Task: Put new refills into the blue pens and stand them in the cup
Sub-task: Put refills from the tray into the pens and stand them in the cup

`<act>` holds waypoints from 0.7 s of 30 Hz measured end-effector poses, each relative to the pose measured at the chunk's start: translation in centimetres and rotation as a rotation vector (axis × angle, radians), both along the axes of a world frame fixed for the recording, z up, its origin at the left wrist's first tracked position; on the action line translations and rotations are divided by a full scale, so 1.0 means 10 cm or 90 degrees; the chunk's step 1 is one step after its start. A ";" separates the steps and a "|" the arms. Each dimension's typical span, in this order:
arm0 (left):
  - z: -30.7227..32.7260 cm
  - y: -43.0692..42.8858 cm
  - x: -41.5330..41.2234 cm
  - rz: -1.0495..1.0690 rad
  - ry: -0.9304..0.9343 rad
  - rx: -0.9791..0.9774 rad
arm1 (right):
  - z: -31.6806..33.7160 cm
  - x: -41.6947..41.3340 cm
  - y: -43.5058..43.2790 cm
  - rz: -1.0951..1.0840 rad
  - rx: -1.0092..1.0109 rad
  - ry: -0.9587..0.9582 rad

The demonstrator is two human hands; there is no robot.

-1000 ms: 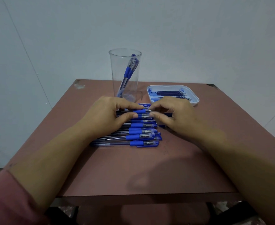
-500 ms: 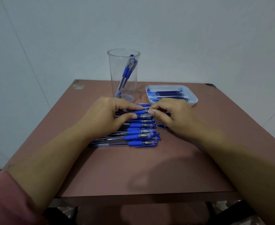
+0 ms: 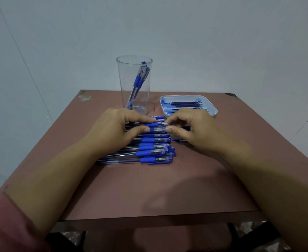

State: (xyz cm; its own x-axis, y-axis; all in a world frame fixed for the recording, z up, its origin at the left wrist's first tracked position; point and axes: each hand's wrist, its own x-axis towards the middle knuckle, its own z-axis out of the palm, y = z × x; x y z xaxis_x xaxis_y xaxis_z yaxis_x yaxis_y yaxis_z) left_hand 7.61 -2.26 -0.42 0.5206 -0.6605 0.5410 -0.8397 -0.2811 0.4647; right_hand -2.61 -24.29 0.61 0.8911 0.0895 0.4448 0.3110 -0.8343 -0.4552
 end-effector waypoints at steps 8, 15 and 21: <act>0.02 0.05 0.00 0.017 0.030 0.005 | 0.11 -0.20 -0.38 -0.054 -0.154 0.164; 0.03 0.04 0.01 0.020 0.032 0.012 | 0.08 -0.16 -0.30 -0.053 -0.143 0.181; 0.04 0.04 0.01 0.014 0.030 0.022 | 0.04 -0.10 -0.26 -0.059 -0.029 0.059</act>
State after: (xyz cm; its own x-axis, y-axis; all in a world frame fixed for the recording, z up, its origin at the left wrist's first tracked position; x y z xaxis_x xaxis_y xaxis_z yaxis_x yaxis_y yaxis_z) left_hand 7.67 -1.91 0.01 0.5591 -0.6670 0.4925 -0.8107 -0.3153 0.4933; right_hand -3.62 -26.87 0.96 0.9334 0.0231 0.3580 0.1903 -0.8778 -0.4396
